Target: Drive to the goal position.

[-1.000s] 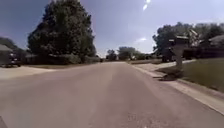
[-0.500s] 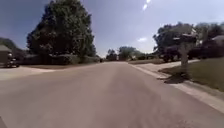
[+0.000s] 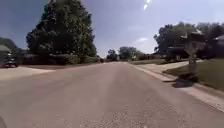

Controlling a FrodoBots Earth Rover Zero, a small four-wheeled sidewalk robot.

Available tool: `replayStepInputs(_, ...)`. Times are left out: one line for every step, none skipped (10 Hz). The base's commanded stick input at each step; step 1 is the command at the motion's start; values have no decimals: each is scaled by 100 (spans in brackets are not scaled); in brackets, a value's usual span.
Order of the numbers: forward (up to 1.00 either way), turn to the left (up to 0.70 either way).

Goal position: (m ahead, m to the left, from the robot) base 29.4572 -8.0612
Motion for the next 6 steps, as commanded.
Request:
replayStepInputs(70, 0)
replayStepInputs(70, 0)
replayStepInputs(70, 0)
replayStepInputs(70, 0)
replayStepInputs(70, 0)
replayStepInputs(70, 0)
